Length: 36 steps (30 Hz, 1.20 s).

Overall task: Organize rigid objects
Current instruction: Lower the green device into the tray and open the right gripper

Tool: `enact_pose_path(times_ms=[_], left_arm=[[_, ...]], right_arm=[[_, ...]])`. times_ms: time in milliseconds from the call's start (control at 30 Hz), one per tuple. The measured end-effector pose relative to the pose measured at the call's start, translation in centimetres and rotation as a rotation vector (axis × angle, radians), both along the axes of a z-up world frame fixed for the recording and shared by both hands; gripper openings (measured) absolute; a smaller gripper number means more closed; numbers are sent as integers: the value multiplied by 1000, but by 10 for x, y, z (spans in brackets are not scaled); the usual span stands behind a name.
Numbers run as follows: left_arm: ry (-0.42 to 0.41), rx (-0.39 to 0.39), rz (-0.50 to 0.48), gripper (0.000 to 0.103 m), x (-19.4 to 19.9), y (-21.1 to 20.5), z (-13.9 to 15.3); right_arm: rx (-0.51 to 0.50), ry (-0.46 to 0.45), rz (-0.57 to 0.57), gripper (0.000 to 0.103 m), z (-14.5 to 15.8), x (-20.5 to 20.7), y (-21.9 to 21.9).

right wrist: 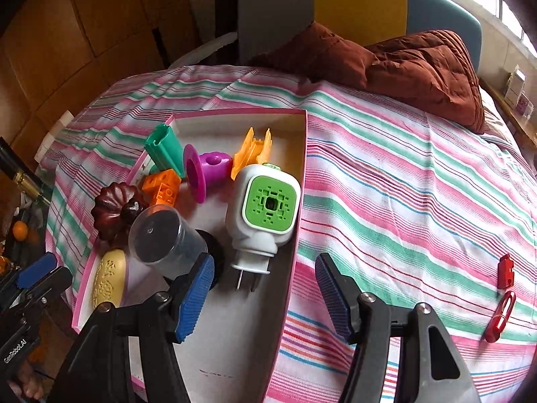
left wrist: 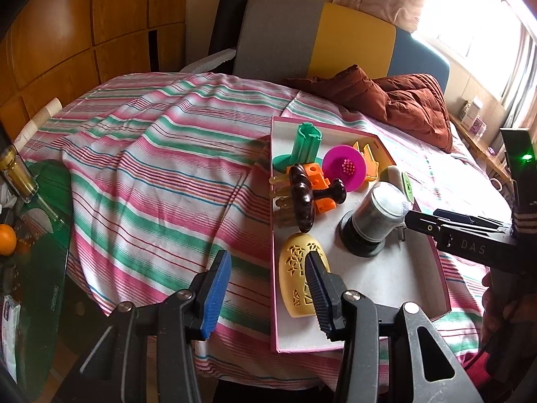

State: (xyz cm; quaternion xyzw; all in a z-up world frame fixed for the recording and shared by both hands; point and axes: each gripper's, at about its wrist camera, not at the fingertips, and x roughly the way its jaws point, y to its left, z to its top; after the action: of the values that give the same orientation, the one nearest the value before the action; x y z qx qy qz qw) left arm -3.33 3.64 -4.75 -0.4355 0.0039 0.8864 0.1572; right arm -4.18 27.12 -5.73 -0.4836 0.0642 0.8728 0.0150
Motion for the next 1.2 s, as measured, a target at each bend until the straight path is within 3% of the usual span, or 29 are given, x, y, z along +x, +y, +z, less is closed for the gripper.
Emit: enact_pose_path(times_ms=[933,1200], left_arm=[[12,-22,-27,47,8,11,5],[4,-36,-39,47,9,17,2]], right_arm=[[36,54,28,64,15,18,-15],[7,78,32,64,22,19,-15]])
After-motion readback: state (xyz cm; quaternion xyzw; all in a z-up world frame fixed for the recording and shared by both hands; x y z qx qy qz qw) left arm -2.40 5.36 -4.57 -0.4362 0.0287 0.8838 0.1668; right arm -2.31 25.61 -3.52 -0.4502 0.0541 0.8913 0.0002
